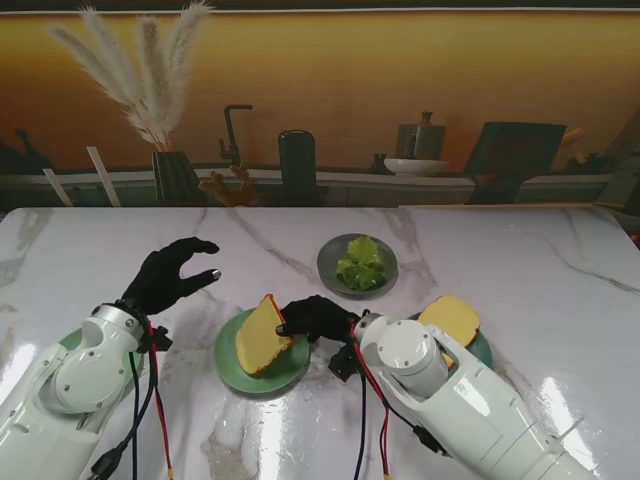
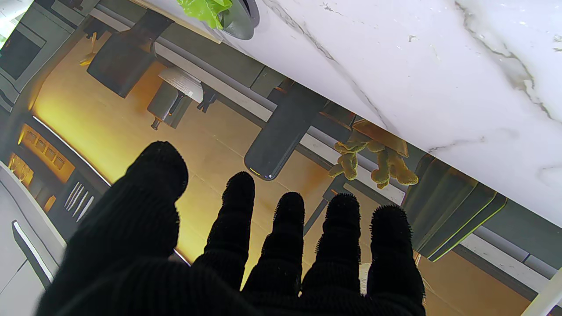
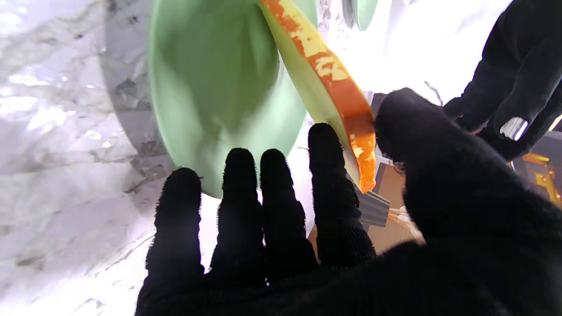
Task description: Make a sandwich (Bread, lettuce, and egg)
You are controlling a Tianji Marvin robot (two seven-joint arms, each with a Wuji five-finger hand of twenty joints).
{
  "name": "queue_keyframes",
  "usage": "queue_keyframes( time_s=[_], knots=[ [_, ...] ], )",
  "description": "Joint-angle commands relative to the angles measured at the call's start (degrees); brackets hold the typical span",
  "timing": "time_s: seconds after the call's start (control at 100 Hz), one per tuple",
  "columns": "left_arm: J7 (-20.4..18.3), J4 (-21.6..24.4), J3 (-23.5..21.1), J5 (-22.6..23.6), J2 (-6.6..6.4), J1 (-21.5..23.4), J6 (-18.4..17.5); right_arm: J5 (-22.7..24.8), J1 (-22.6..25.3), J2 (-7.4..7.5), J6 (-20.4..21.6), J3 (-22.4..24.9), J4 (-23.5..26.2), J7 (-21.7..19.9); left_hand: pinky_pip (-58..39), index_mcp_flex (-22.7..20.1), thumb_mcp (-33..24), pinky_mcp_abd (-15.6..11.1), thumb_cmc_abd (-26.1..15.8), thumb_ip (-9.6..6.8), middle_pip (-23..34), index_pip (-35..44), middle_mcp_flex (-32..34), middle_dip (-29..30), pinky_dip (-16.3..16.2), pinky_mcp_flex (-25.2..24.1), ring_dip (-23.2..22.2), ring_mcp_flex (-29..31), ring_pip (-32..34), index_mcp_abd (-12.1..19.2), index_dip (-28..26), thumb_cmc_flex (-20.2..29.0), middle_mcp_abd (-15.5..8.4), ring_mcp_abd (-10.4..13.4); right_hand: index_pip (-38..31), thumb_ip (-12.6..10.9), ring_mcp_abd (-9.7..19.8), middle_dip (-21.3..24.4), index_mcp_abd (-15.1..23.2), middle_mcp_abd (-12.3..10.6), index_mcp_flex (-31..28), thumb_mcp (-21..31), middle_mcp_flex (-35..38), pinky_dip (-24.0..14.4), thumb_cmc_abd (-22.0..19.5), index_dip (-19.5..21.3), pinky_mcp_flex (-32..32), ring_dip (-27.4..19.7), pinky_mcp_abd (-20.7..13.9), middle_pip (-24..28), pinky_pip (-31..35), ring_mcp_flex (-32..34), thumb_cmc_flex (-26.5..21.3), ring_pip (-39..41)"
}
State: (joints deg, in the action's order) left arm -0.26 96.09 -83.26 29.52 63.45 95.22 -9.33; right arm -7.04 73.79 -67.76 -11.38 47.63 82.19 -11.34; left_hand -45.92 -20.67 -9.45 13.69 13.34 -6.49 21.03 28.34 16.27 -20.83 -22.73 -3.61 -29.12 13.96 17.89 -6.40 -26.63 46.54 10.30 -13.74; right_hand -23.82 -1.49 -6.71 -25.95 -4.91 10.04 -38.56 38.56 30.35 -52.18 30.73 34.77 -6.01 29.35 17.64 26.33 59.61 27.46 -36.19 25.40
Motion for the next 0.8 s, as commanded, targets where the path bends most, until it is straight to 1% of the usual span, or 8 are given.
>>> queue_keyframes(
  time_s=[0.0,0.13,0.18,0.31,0.42,0.48,0.67,0.79],
  knots=[
    [0.13,0.01,-0.02,-0.16,0.13,-0.08,0.33,1.09,0.24,-0.35,1.32,-0.33,0.24,-0.57,0.37,-1.12,1.09,0.25,-2.38,-0.63,-0.29,-0.54,-0.43,0.37,-0.60,-0.88,-0.70,-1.80,-0.29,-0.28,-0.65,1.08,0.31,0.36,2.40,1.68,2.19,0.99,2.60,-1.26,1.69,-1.44,-2.49,1.79,-0.79,-0.13,1.96,-1.55,0.85,-2.09,-4.58,-2.20,2.59,-2.00],
    [0.10,-0.04,0.00,-0.22,0.12,-0.10,0.29,2.40,0.53,0.16,3.22,-0.21,0.65,-1.03,0.37,-1.09,1.09,0.25,-2.42,-0.64,-0.27,-0.55,-0.41,0.36,-0.60,-0.88,-0.69,-1.81,-0.30,-0.31,-0.65,1.09,0.25,0.41,4.16,2.19,2.63,2.25,3.37,-1.54,4.10,-1.85,-4.21,1.95,-1.08,-0.94,3.37,-2.79,0.84,-4.07,-6.26,-3.58,4.09,-4.39],
    [0.07,-0.07,0.03,-0.30,0.13,-0.13,0.26,2.69,0.58,0.42,3.77,-0.19,0.92,-1.52,0.38,-1.12,1.09,0.25,-2.38,-0.64,-0.30,-0.53,-0.45,0.37,-0.61,-0.88,-0.69,-1.80,-0.30,-0.27,-0.66,1.10,0.29,0.35,4.72,2.27,2.98,2.66,3.70,-1.84,4.96,-1.92,-4.81,2.42,-1.04,-1.26,4.63,-3.20,1.15,-4.67,-7.86,-4.10,4.50,-5.23],
    [0.09,-0.12,0.05,-0.38,0.13,-0.15,0.14,3.98,0.72,0.96,5.64,-0.28,1.35,-2.24,0.38,-1.16,1.09,0.25,-2.35,-0.64,-0.27,-0.50,-0.39,0.35,-0.61,-0.88,-0.71,-1.70,-0.26,-0.28,-0.68,1.12,0.32,0.35,5.63,2.33,3.59,3.55,4.48,-2.04,6.77,-1.77,-6.42,3.22,-1.20,-1.80,6.12,-4.12,0.99,-6.09,-10.14,-5.71,4.83,-7.20],
    [0.10,-0.12,0.00,-0.38,0.14,-0.11,0.10,5.92,0.75,1.32,6.63,-0.37,1.47,-2.21,0.37,-1.14,1.11,0.31,-2.40,-0.63,-0.28,-0.52,-0.37,0.36,-0.62,-0.88,-0.71,-1.69,-0.25,-0.27,-0.67,1.03,0.21,0.42,6.36,2.36,3.66,4.46,4.05,-2.02,7.64,-1.78,-8.60,3.59,-1.27,-2.34,6.87,-4.80,0.85,-7.54,-11.23,-7.06,4.72,-8.52],
    [0.14,-0.10,-0.03,-0.37,0.14,-0.07,0.14,7.18,0.66,1.47,7.18,-0.47,1.33,-2.07,0.36,-1.12,1.10,0.32,-2.42,-0.63,-0.30,-0.52,-0.39,0.37,-0.64,-0.89,-0.72,-1.69,-0.25,-0.20,-0.68,1.07,0.29,0.36,7.40,2.36,3.92,5.02,3.84,-1.97,9.45,-1.82,-9.74,3.77,-1.38,-2.90,7.61,-5.23,0.68,-8.38,-11.85,-8.06,4.63,-9.28],
    [0.18,-0.03,-0.07,-0.42,0.16,-0.01,0.30,10.20,0.53,1.99,8.85,-0.51,1.21,-1.94,0.33,-1.14,1.09,0.38,-2.43,-0.65,-0.27,-0.51,-0.32,0.36,-0.71,-0.91,-0.72,-1.65,-0.22,-0.27,-0.68,1.11,0.26,0.35,11.66,2.40,4.35,7.76,3.70,-2.04,13.99,-2.24,-13.59,4.82,-1.70,-6.25,10.09,-7.37,0.12,-11.07,-14.85,-11.73,4.85,-12.07],
    [0.20,-0.07,-0.11,-0.39,0.16,-0.01,0.28,12.74,0.77,2.35,10.08,-0.21,1.38,-1.44,0.33,-1.11,1.10,0.38,-2.39,-0.65,-0.27,-0.53,-0.30,0.36,-0.73,-0.91,-0.71,-1.65,-0.22,-0.21,-0.67,1.12,0.28,0.37,13.92,2.99,4.30,8.99,3.77,-1.85,17.66,-3.57,-15.75,5.71,-2.26,-7.82,11.49,-8.44,-0.03,-12.16,-16.62,-13.52,7.14,-13.43]
  ],
)
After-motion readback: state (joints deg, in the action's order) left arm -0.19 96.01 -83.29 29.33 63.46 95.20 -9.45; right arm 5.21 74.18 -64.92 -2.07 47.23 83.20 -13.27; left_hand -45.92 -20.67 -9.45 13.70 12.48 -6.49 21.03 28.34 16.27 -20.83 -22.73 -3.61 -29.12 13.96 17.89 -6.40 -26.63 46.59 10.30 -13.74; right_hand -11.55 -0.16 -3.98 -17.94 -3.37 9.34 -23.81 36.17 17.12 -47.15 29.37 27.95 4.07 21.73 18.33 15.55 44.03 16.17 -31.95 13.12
